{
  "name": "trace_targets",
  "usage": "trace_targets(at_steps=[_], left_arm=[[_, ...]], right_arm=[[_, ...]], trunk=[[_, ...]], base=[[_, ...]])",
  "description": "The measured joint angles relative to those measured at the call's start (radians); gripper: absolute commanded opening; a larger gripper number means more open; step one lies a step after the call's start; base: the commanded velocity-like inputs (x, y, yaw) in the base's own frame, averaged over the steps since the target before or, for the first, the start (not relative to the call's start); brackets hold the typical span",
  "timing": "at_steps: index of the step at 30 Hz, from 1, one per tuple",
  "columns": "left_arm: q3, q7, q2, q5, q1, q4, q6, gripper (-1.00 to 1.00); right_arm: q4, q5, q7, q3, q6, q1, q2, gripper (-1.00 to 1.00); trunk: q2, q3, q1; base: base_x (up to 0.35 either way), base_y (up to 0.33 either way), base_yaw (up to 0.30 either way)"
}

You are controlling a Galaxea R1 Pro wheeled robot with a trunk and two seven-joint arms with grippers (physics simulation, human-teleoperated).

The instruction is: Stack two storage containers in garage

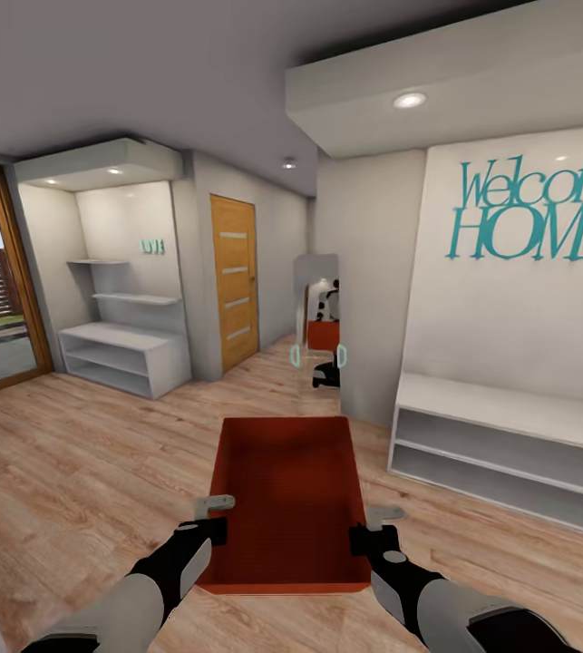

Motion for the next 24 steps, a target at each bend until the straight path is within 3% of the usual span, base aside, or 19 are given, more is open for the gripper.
trace_targets(at_steps=[6, 24], left_arm=[[0.000, 0.000, 0.000, 0.000, 0.000, -0.001, 0.001, -1.00], [0.000, 0.000, 0.000, 0.000, 0.000, 0.000, 0.001, -1.00]], right_arm=[[0.000, 0.000, 0.000, 0.000, 0.000, 0.000, 0.000, -1.00], [0.000, 0.000, 0.000, 0.000, 0.000, 0.000, 0.000, -1.00]], trunk=[[0.000, 0.000, 0.000], [0.000, 0.000, 0.000]], base=[[0.322, 0.000, 0.127], [0.322, 0.000, 0.004]])
